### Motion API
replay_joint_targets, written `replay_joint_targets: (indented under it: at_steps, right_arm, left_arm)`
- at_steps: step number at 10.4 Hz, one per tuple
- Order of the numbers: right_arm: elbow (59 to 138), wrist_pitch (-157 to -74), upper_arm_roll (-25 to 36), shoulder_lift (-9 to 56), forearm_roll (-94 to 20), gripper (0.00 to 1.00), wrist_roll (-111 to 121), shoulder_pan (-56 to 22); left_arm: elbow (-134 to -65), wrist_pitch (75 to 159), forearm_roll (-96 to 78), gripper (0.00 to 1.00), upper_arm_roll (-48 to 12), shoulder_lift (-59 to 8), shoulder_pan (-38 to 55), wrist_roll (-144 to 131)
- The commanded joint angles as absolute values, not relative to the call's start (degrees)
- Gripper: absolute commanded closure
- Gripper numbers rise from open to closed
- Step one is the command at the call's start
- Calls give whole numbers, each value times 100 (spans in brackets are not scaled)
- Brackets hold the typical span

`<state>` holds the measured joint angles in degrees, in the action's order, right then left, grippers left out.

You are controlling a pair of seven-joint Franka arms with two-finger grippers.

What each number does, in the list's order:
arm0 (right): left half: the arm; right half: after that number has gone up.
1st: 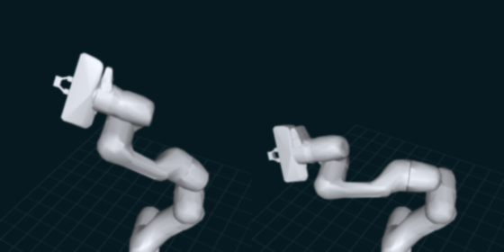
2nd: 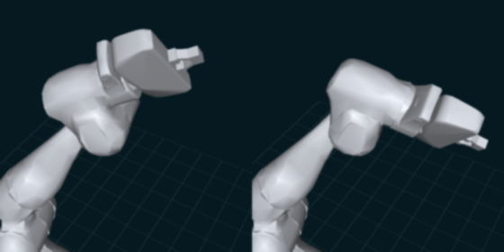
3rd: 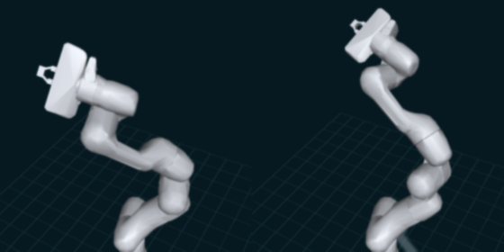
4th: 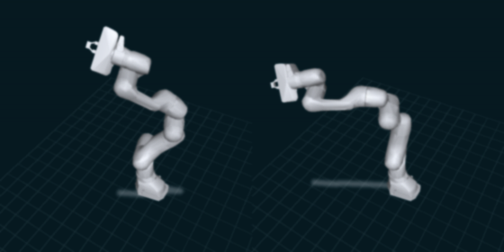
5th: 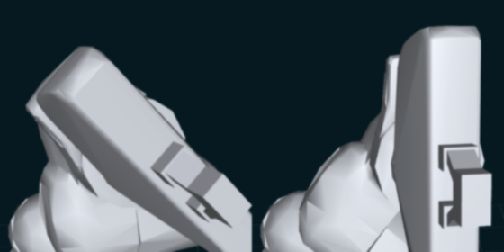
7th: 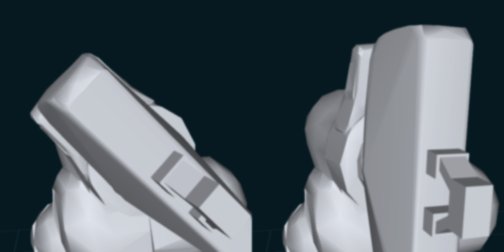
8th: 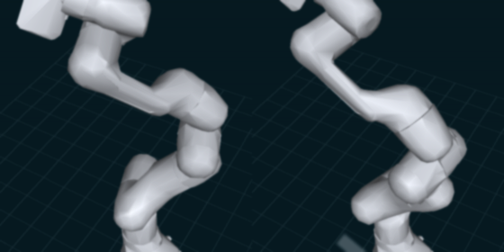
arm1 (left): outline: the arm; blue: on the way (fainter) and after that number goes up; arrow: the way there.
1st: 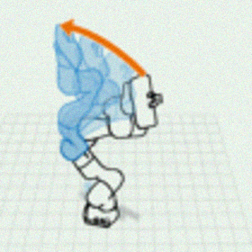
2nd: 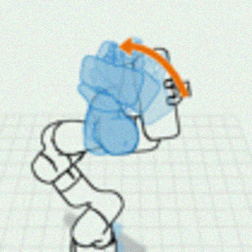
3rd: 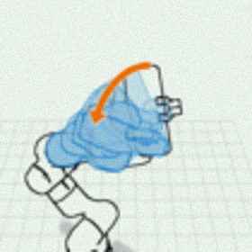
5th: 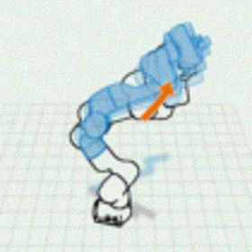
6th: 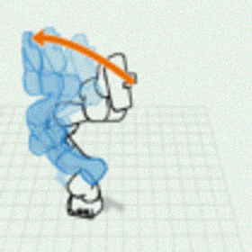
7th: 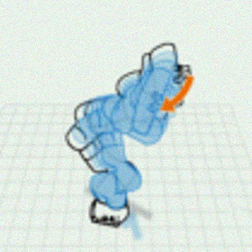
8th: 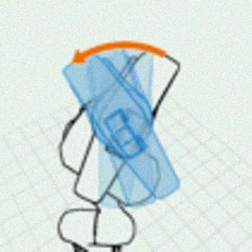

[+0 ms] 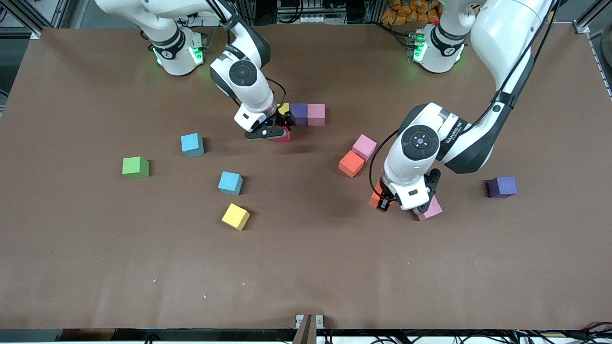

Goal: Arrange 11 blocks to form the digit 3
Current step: 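Lower the red cube below the yellow cube and open the right gripper, then move the right gripper to the cyan cube and grasp it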

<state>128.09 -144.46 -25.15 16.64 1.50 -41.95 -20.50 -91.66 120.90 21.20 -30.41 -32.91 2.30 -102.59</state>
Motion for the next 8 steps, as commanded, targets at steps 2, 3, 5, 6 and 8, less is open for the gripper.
replay_joint_targets:
  at_steps: [2,3,5,6,8]
  right_arm:
    - [12323,-13632,-2296,1459,229,0,-3421,-1784]
    - [12244,-13658,-2068,1502,237,0,-3184,-1775]
    - [12033,-13658,-1540,1582,237,3,-2945,-1775]
    - [11910,-13650,-1373,1660,229,4,-3005,-1775]
    - [11656,-13667,-1092,1880,229,5,-3032,-1775]
  left_arm:
    - [-9202,11945,2074,100,-3085,-3164,193,-10248]
    - [-9185,11875,2074,100,-3085,-3155,193,-10248]
    - [-9149,11865,2065,100,-3085,-3164,193,-10248]
    - [-9149,11865,2065,100,-3085,-3164,193,-10248]
    - [-9149,11865,2065,100,-3085,-3164,193,-10248]
